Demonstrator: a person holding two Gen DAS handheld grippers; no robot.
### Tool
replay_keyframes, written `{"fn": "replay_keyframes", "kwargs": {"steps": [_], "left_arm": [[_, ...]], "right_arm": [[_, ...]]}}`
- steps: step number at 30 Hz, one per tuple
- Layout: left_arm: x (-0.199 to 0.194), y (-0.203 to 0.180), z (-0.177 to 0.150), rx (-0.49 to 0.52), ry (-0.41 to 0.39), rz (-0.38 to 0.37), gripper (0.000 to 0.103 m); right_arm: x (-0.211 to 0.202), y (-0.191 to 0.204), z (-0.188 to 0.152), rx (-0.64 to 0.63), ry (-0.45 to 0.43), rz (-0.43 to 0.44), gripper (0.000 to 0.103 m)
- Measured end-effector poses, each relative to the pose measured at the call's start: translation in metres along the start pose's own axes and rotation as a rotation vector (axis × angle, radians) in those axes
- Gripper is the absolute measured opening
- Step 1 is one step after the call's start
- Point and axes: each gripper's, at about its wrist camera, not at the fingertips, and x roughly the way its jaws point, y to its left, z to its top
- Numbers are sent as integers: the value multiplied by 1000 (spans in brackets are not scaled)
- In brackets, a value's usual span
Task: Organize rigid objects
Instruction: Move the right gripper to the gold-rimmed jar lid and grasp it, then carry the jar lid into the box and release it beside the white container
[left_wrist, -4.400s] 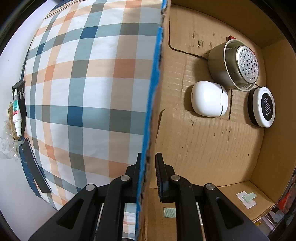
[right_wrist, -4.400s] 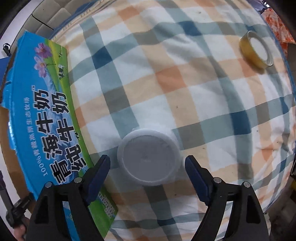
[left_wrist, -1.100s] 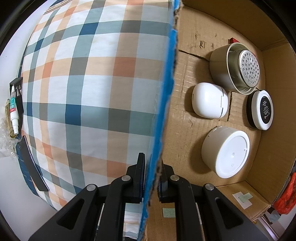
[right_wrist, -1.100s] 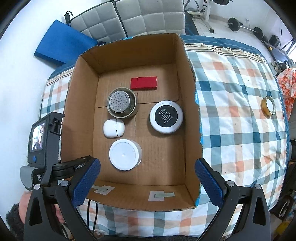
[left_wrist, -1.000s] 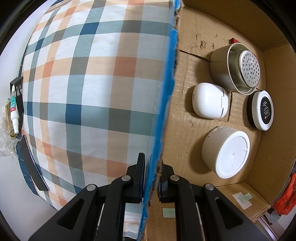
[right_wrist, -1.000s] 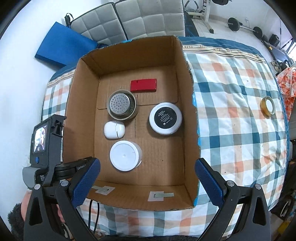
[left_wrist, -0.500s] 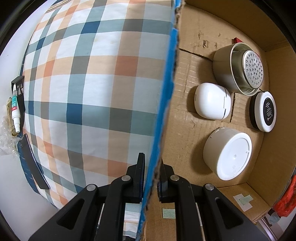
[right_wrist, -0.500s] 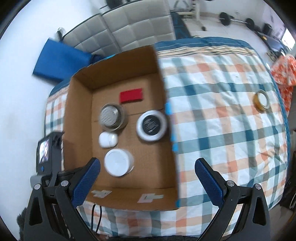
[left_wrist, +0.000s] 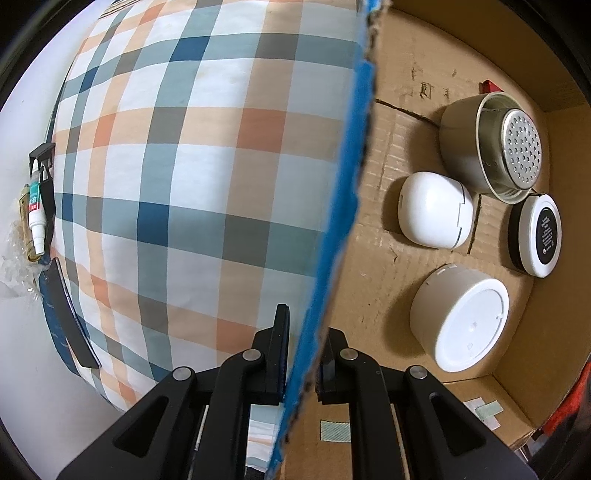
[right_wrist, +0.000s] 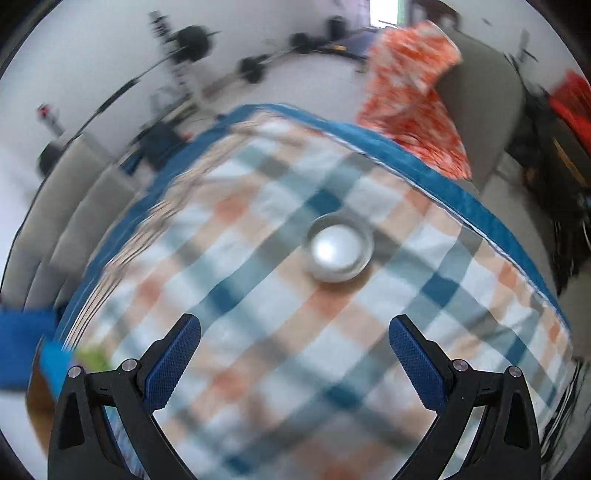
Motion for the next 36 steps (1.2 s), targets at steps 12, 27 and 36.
{"fn": "replay_keyframes", "kwargs": {"steps": [12,27,36], "left_arm": [[0,4,5,-30,10,8,9],[3,-14,2,4,-3,19,9],[1,-11,0,19,-13,0,9]], "right_arm": [[94,-32,37,167,41,-86,69],[76,46,-63,-331,387,17,71],[85,40,-53,-376,429,6,68]]}}
